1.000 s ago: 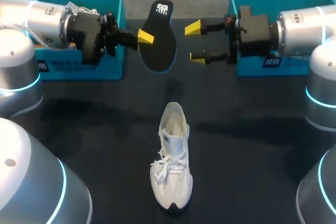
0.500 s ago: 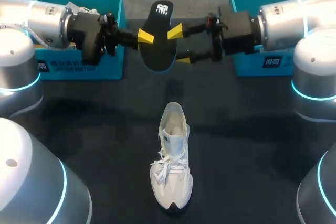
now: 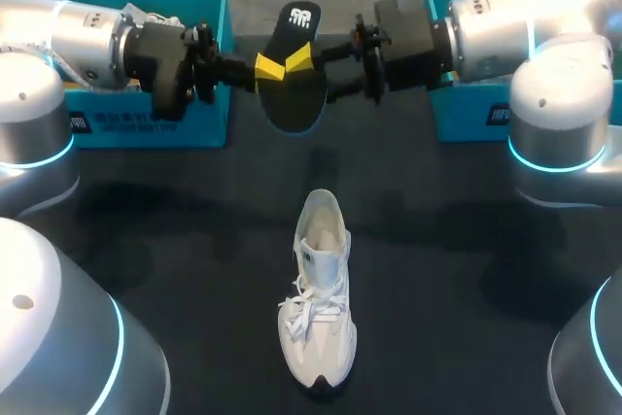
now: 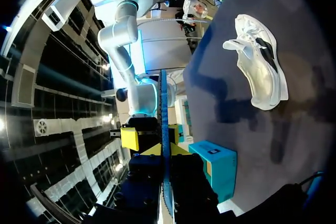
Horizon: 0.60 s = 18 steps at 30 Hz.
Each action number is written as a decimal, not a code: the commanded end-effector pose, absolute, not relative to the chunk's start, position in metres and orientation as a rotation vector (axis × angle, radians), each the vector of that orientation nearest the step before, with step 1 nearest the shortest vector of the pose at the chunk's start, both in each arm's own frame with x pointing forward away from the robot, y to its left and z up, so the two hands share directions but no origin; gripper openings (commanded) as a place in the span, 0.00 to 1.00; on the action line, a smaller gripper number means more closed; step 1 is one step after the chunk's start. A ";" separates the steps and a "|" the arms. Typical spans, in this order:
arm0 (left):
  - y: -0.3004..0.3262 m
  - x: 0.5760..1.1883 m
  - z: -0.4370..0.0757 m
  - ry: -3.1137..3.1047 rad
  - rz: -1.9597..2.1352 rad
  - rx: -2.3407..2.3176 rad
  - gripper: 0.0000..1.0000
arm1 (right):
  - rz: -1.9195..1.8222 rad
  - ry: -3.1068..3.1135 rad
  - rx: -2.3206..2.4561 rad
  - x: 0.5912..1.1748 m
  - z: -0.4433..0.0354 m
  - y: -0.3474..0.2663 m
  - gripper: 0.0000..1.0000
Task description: Take the shoe out of the shoebox, open the shoe tongue, remove and reinsert the insole, then place the shoe into the shoebox
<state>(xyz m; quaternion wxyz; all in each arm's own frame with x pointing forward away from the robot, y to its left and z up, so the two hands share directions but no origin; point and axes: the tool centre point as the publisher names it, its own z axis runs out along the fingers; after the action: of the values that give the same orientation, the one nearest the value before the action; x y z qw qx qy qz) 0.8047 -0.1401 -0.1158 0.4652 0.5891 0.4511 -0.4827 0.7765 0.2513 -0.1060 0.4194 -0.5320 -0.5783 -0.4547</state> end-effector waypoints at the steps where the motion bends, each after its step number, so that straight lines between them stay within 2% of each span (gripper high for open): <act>1: -0.141 0.805 -0.117 1.105 -1.183 1.447 0.00 | -1.142 -1.444 -1.340 0.778 -0.110 0.255 0.44; 18: -0.141 0.805 -0.117 1.105 -1.183 1.447 0.00 | -1.159 -1.430 -1.377 0.773 -0.108 0.244 0.34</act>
<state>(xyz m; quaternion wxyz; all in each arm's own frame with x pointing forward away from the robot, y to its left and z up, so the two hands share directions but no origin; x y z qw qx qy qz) 0.8046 -0.1401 -0.1158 0.4652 0.5891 0.4512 -0.4826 0.7745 0.2456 -0.1077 0.4109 -0.5443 -0.5670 -0.4619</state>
